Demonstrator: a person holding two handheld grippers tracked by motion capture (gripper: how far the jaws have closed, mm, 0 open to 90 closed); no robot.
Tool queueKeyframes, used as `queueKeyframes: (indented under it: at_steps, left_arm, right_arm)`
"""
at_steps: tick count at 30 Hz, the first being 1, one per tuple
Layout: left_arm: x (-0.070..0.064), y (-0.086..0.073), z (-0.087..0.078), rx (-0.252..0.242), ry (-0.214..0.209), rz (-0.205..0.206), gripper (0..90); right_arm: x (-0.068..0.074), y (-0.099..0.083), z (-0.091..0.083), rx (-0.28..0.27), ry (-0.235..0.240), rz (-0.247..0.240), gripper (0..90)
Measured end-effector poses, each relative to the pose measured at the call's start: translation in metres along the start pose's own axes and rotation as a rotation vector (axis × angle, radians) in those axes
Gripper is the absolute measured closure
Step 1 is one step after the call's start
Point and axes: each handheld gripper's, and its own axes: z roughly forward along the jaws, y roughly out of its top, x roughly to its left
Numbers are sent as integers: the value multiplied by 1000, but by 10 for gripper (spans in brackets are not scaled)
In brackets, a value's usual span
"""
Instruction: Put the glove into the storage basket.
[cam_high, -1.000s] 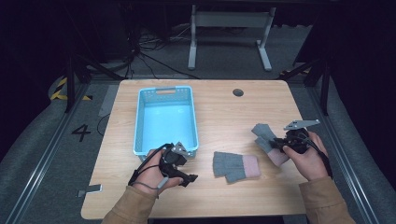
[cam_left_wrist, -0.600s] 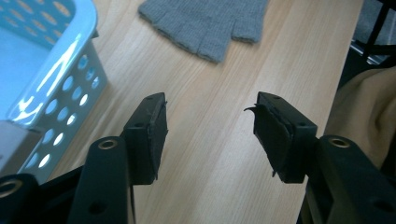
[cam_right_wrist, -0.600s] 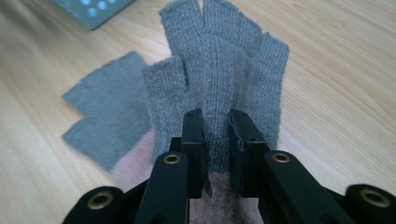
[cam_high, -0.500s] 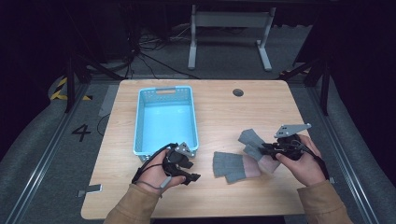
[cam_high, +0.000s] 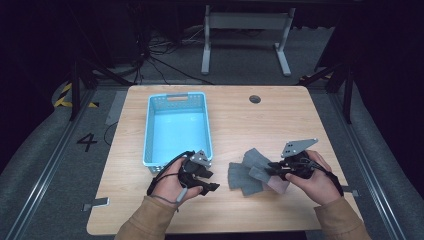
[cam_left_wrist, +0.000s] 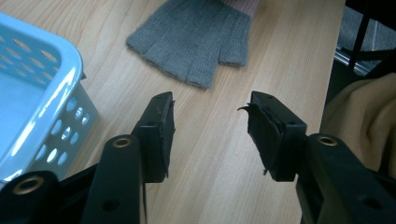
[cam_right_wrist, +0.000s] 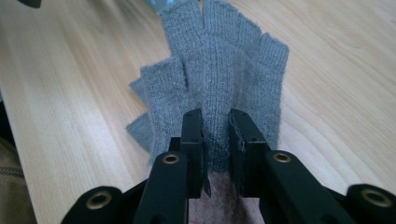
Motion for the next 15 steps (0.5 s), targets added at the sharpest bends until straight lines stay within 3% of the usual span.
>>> queueKeyframes:
  at_steps: [2, 10, 15]
  left_arm:
    - [0, 1, 1, -3, 18, 3, 488]
    - [-5, 5, 10, 16, 3, 33, 584]
    - [-6, 6, 19, 31, 35, 36, 589]
  right_arm:
    - [2, 0, 4, 3, 21, -9, 775]
    - [11, 0, 18, 32, 57, -79, 774]
    - [17, 0, 29, 52, 77, -121, 771]
